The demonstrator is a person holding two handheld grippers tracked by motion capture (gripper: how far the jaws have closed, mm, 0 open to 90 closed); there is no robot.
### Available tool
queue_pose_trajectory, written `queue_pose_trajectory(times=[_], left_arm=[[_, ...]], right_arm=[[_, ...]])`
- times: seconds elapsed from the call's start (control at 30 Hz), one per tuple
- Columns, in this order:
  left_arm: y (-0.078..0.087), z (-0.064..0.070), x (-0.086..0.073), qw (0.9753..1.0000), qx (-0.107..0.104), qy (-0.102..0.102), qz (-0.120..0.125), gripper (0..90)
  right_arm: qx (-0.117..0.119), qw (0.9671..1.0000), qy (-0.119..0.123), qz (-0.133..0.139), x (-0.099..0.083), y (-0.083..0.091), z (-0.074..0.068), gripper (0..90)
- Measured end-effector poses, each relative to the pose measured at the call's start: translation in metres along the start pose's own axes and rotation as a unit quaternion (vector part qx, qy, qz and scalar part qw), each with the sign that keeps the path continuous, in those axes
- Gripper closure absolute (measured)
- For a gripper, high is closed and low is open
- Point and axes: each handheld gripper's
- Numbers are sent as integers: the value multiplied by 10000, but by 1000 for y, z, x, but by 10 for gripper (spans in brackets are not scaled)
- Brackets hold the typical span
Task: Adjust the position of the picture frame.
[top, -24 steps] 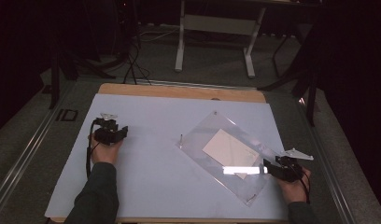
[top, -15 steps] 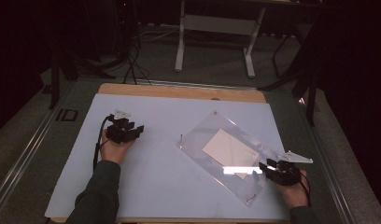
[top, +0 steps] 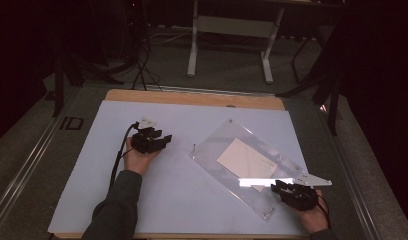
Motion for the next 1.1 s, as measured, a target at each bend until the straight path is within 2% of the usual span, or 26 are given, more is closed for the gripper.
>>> queue_pose_trajectory(times=[0.1, 0.23, 0.33, 0.4, 0.47, 0.5, 0.53, 0.6, 0.7, 0.73, 0.87, 1.0, 1.1], left_arm=[[-9, 7, 0, 9999, -64, -92, -99, 510], [-17, 20, -2, 9993, -263, -260, -21, 516], [-22, 31, -3, 9980, -411, -479, 24, 519], [-28, 37, -4, 9971, -530, -538, -4, 519], [-30, 39, -4, 9970, -554, -548, -15, 514], [-30, 39, -4, 9970, -554, -548, -15, 514], [-35, 43, -5, 9971, -495, -578, 18, 552], [-34, 42, -5, 9970, -573, -526, 41, 557], [-34, 42, -5, 9967, -580, -558, 45, 557], [-32, 43, -7, 9963, -590, -631, -1, 557], [-30, 44, -10, 9956, -679, -643, -5, 572], [-33, 46, -13, 9938, -832, -723, -118, 587], [-38, 48, -11, 9934, -846, -744, -194, 617]], right_arm=[[20, 10000, 93, 9, -2, 3, -3, 686], [15, 9999, 131, -54, -9, 5, -3, 698], [67, 9998, 166, -69, -11, 5, -4, 704], [94, 9997, 228, -75, -11, 7, -6, 718], [102, 9996, 256, -62, -12, 8, -8, 732], [116, 9996, 270, -57, -12, 8, -9, 757], [96, 9993, 358, -55, -13, 11, -11, 811], [133, 9990, 418, -60, -15, 13, -12, 831], [154, 9988, 446, -87, -16, 14, -13, 832], [182, 9987, 460, -93, -19, 16, -13, 831], [262, 9983, 505, -90, -22, 18, -14, 821], [354, 9973, 626, -129, -27, 21, -17, 818], [492, 9960, 730, -124, -28, 21, -19, 818]])
Point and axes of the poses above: each handheld gripper's, and its own axes: y roughly backward along the jaws, x roughly out of its top, z roughly to its right, and after that the axes turned 9 degrees about -x, right-handed
